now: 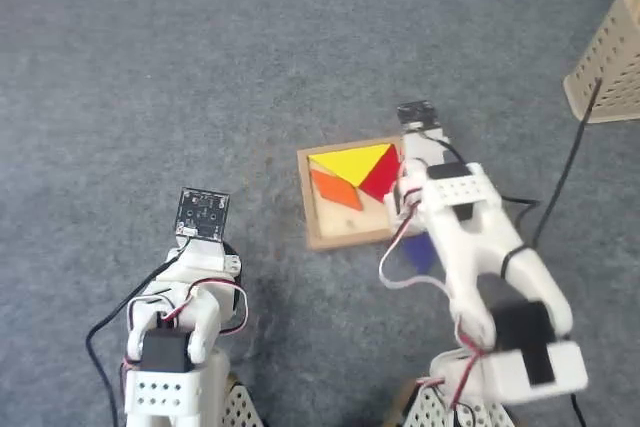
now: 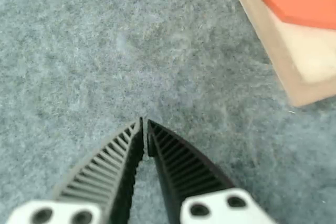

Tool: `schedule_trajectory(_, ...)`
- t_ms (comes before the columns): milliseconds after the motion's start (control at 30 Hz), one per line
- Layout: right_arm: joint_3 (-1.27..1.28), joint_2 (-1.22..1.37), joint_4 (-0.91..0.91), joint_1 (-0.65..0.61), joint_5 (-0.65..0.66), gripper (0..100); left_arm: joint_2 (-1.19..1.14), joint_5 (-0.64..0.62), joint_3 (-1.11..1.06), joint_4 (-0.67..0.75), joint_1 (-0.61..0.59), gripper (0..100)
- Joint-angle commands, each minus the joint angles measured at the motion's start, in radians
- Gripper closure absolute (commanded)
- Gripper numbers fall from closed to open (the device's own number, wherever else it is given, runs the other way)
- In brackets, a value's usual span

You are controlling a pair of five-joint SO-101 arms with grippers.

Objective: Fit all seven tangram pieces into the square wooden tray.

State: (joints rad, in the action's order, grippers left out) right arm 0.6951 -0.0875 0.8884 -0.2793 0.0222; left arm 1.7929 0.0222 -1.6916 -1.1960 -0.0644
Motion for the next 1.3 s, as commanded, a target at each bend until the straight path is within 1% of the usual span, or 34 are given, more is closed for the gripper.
schedule_trajectory(0, 0.003, -0.154, 0.031, -0.094, 0.021, 90.9, 0.003, -0.009, 0.005, -0.005, -0.005, 99)
schedule_trajectory(100, 0.002, -0.223, 0.047, -0.151, 0.032, 90.9, 0.003, -0.009, 0.005, -0.005, -0.005, 99)
schedule_trajectory(267, -0.06, -0.242, 0.047, -0.22, 0.077, 90.9, 0.003, -0.009, 0.005, -0.005, -0.005, 99)
schedule_trajectory(367, -0.146, -0.176, 0.035, -0.252, 0.189, 91.0, 0.003, -0.009, 0.005, -0.005, -0.005, 99)
schedule_trajectory(467, -0.229, -0.056, 0.036, -0.272, 0.282, 91.0, 0.003, -0.009, 0.005, -0.005, -0.005, 99)
schedule_trajectory(667, -0.419, 0.194, 0.027, -0.274, 0.287, 91.0, 0.003, -0.009, 0.005, -0.005, -0.005, 99)
schedule_trajectory(800, -0.482, 0.3, -0.004, -0.274, 0.272, 91.5, 0.003, -0.009, 0.005, -0.005, -0.005, 99)
schedule_trajectory(1000, -0.491, 0.36, -0.038, -0.269, 0.245, 91.6, 0.003, -0.009, 0.005, -0.005, -0.005, 99)
schedule_trajectory(1067, -0.486, 0.364, -0.036, -0.266, 0.245, 94.3, 0.003, -0.009, 0.005, -0.005, -0.005, 99)
schedule_trajectory(1133, -0.482, 0.364, -0.025, -0.265, 0.245, 99.7, 0.003, -0.009, 0.005, -0.005, -0.005, 99)
schedule_trajectory(1200, -0.457, 0.355, -0.012, -0.265, 0.245, 98.4, 0.003, -0.009, 0.005, -0.005, -0.005, 99)
schedule_trajectory(1267, -0.428, 0.337, 0.002, -0.265, 0.245, 99.5, 0.003, -0.009, 0.005, -0.005, -0.005, 99)
